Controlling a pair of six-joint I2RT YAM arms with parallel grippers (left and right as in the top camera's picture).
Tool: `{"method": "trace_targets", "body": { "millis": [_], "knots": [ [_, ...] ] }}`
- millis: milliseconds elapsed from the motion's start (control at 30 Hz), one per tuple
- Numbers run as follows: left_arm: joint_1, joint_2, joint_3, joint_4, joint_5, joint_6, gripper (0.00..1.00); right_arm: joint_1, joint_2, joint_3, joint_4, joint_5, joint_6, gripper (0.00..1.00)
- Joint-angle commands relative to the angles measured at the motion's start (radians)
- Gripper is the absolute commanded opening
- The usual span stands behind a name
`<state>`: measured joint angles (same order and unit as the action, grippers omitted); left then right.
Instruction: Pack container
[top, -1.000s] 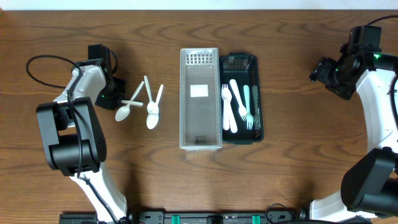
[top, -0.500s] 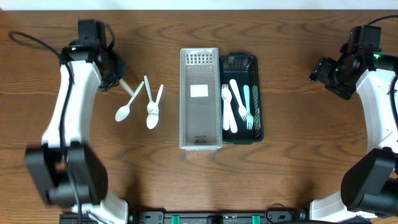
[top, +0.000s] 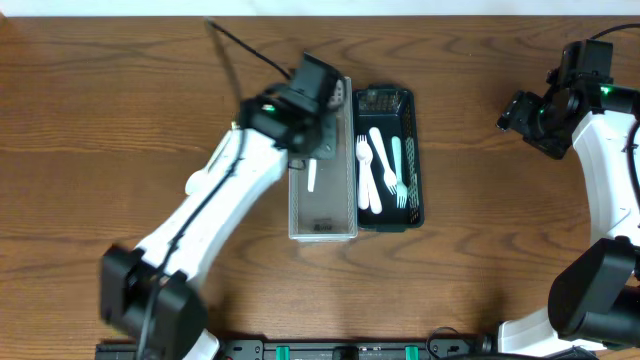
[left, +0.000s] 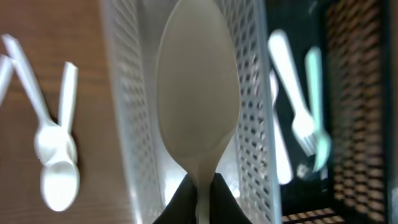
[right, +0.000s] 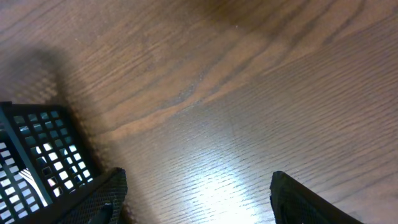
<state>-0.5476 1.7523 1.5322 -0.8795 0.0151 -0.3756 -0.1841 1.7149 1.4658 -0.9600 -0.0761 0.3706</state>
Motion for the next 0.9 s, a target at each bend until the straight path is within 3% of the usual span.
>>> {"method": "trace_targets", "body": {
  "millis": [0,67,300,567,733,867],
  "knots": [
    [-0.014,0.071,-0.013,-0.005,-0.034,0.017,0.08,0.009,-0.002,0.006,0.002,-0.003,-0.001,0.77],
    [-0.015,0.092,-0.011,-0.002,-0.031,0.017,0.17,0.008,-0.002,0.006,0.002,-0.003,-0.001,0.77],
    [0.045,-0.015,0.107,-0.107,-0.032,0.180,0.74,0.008,-0.002,0.006,0.002,-0.003,-0.001,0.77],
    [0.269,-0.102,0.104,-0.266,-0.211,0.412,0.77,0.009,-0.002,0.006,0.002,-0.003,-0.001,0.78],
    [0.450,-0.064,0.026,-0.227,-0.189,0.543,0.76,0.009,-0.002,0.006,0.002,-0.003,-0.001,0.79],
    [0.554,0.002,0.018,-0.164,-0.035,0.699,0.76,0.008,-0.002,0.006,0.010,-0.003,-0.001,0.79]
  ]
}}
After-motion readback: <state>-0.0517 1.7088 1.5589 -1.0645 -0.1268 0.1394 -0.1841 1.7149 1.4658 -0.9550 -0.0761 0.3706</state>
